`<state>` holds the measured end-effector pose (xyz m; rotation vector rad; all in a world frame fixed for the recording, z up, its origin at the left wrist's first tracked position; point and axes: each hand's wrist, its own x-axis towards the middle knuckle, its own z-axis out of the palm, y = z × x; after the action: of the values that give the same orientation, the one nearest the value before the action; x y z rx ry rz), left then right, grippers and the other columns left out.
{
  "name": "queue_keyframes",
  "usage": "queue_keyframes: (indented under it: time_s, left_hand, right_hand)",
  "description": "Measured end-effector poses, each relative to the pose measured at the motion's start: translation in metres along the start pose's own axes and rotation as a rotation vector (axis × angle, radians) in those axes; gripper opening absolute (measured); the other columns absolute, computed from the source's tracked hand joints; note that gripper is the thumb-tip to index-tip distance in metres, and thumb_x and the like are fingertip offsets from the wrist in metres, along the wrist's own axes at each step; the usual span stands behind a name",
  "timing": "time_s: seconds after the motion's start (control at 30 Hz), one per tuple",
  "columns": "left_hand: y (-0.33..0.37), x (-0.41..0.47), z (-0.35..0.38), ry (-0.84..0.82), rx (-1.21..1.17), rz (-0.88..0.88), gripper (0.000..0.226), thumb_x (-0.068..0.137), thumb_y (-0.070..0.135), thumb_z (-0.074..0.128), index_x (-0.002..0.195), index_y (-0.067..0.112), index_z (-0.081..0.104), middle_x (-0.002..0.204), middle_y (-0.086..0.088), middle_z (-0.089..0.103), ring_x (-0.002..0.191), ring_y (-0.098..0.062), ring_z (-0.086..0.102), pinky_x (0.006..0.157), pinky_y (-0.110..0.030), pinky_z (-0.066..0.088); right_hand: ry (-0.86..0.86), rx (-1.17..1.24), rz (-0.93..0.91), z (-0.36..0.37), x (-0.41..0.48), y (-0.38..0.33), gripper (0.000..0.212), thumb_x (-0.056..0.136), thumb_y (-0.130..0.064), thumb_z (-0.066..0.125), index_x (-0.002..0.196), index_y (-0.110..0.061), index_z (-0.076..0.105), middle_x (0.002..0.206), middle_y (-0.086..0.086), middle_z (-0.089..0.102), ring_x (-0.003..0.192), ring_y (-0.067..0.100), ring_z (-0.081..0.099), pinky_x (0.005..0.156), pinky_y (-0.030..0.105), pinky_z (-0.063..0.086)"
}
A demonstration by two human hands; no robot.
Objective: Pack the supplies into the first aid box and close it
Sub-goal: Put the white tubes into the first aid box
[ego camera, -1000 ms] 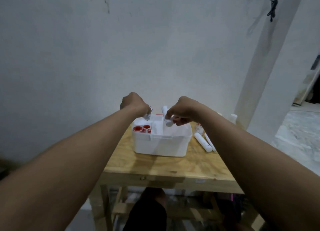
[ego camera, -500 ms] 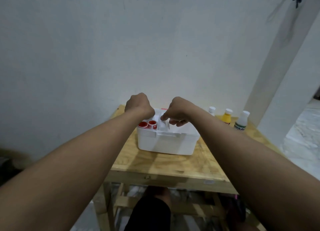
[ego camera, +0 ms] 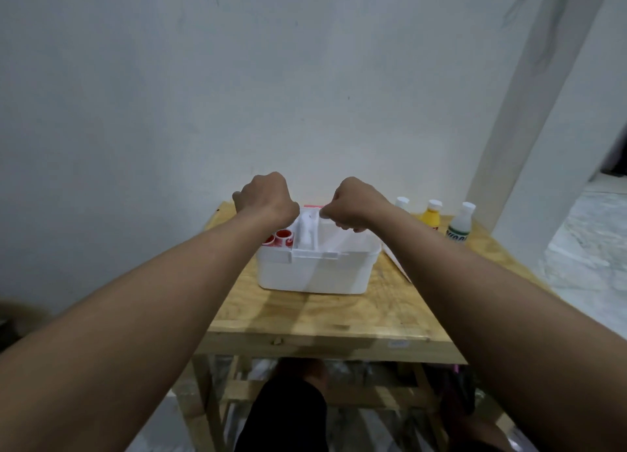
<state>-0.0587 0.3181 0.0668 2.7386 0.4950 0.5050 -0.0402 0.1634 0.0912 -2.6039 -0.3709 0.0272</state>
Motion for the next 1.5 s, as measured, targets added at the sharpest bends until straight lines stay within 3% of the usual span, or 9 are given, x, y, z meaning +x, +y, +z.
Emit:
queue_keyframes:
  time_s: [0.13,0.27,0.4,0.6,0.73,0.87,1.03,1.23,1.5]
  left_hand:
    - [0.023,-0.009,-0.002,0.054,0.000,0.126,0.015,0.081,0.021,0.059,0.087,0.016,0.071,0.088,-0.003,0.070,0.083,-0.030,0.062,0.077,-0.037,0.045]
    - [0.057,-0.023,-0.002,0.115,0.000,0.288,0.019,0.086,0.025,0.056,0.089,0.016,0.073,0.093,-0.005,0.072,0.094,-0.032,0.063,0.075,-0.035,0.040]
    - [0.095,-0.042,0.004,0.143,-0.020,0.422,0.024,0.089,0.024,0.054,0.096,0.012,0.073,0.098,-0.008,0.072,0.098,-0.033,0.064,0.079,-0.037,0.049]
    - [0.145,-0.076,0.030,0.053,-0.117,0.513,0.030,0.091,0.024,0.052,0.112,0.011,0.068,0.110,-0.008,0.071,0.106,-0.031,0.062,0.084,-0.042,0.053]
    - [0.166,-0.098,0.058,-0.052,-0.122,0.505,0.034,0.094,0.023,0.051,0.124,0.011,0.062,0.121,-0.011,0.064,0.114,-0.032,0.059,0.082,-0.041,0.050]
    - [0.176,-0.116,0.083,-0.118,-0.109,0.450,0.011,0.093,0.019,0.054,0.101,0.014,0.059,0.106,-0.010,0.061,0.103,-0.033,0.060,0.066,-0.037,0.039]
    - [0.173,-0.126,0.108,-0.160,-0.094,0.326,0.035,0.090,0.025,0.059,0.122,0.013,0.062,0.120,-0.011,0.060,0.110,-0.034,0.056,0.078,-0.041,0.049]
    - [0.168,-0.124,0.119,-0.154,-0.037,0.262,0.041,0.093,0.020,0.052,0.133,0.017,0.058,0.126,-0.012,0.059,0.115,-0.036,0.055,0.078,-0.039,0.042]
    - [0.171,-0.119,0.125,-0.168,0.008,0.187,0.038,0.096,0.026,0.052,0.132,0.023,0.063,0.131,-0.007,0.061,0.117,-0.032,0.057,0.092,-0.044,0.048]
  right_hand:
    - [0.072,-0.033,0.033,-0.020,-0.006,0.030,0.022,0.080,-0.016,0.060,0.081,0.003,0.071,0.072,0.015,0.074,0.066,0.031,0.074,0.065,0.037,0.063]
    - [0.137,-0.080,0.083,-0.041,-0.014,0.067,0.017,0.081,-0.017,0.060,0.085,-0.002,0.067,0.078,0.012,0.071,0.065,0.029,0.071,0.064,0.036,0.062]
    - [0.175,-0.123,0.134,-0.055,-0.025,0.104,0.015,0.080,-0.019,0.062,0.089,-0.008,0.068,0.080,0.009,0.069,0.070,0.025,0.066,0.060,0.032,0.057]
    - [0.117,-0.198,0.144,-0.055,-0.041,0.154,0.031,0.087,-0.017,0.055,0.115,-0.011,0.067,0.109,0.006,0.067,0.098,0.025,0.063,0.084,0.035,0.054]
    - [0.053,-0.218,0.131,-0.047,-0.046,0.184,0.040,0.091,-0.014,0.053,0.131,-0.015,0.061,0.134,0.008,0.059,0.118,0.027,0.058,0.092,0.031,0.046]
    - [0.037,-0.199,0.098,-0.043,-0.043,0.205,0.042,0.093,-0.015,0.056,0.135,-0.015,0.059,0.137,0.009,0.058,0.123,0.027,0.056,0.092,0.029,0.043]
    - [0.034,-0.184,0.004,-0.038,-0.036,0.217,0.037,0.097,-0.012,0.053,0.134,-0.017,0.060,0.137,0.011,0.058,0.121,0.029,0.056,0.085,0.028,0.039]
    - [-0.059,-0.174,-0.109,-0.030,-0.030,0.216,0.055,0.096,0.005,0.041,0.135,-0.027,0.061,0.148,0.004,0.051,0.127,0.024,0.055,0.092,0.030,0.046]
    - [-0.161,-0.183,-0.084,-0.035,-0.032,0.212,0.049,0.096,0.001,0.040,0.120,-0.025,0.074,0.143,0.008,0.054,0.114,0.025,0.057,0.079,0.028,0.042]
